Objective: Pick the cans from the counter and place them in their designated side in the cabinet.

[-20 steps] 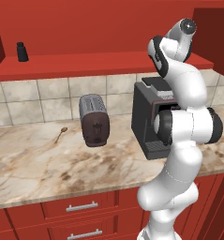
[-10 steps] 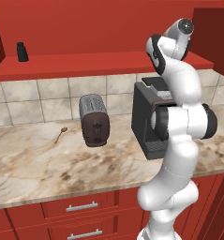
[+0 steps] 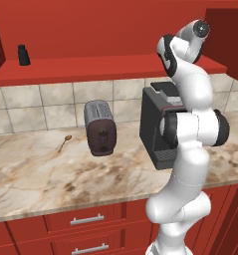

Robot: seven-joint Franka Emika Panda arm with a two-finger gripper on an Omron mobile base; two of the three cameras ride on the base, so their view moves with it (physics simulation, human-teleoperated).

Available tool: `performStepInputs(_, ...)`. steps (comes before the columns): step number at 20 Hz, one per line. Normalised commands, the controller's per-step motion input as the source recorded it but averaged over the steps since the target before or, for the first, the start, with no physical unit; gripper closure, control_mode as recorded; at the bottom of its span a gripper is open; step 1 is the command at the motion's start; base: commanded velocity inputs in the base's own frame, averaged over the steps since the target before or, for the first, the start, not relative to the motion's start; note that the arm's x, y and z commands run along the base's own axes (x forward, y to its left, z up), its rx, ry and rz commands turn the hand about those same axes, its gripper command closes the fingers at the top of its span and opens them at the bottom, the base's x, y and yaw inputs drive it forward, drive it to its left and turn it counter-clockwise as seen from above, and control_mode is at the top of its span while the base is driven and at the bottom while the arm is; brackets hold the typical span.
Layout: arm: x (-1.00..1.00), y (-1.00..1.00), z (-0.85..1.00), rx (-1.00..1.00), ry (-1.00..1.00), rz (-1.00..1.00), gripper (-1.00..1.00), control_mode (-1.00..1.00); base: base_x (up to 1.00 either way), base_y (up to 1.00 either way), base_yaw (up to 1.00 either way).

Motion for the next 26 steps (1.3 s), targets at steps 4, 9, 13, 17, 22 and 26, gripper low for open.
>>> performStepInputs(4,-0.24,-0.01,0.03,0.0,-0.13,0.01,-1.0,-1.0,0.0,0.0,0.0)
performStepInputs(9,-0.57,0.17,0.0,-0.01,-0.16,0.03,-1.0,-1.0,0.0,0.0,0.0)
performStepInputs(13,-0.73,0.24,-0.04,-0.02,-0.15,0.03,-1.0,-1.0,0.0,0.0,0.0)
performStepInputs(17,-0.85,0.24,-0.04,-0.02,-0.12,0.03,-1.0,-1.0,0.0,0.0,0.0)
performStepInputs(22,-0.92,0.26,-0.06,-0.05,-0.04,0.03,-1.0,-1.0,0.0,0.0,0.0)
performStepInputs(26,-0.91,0.21,-0.04,-0.06,0.0,0.05,-1.0,-1.0,0.0,0.0,0.0)
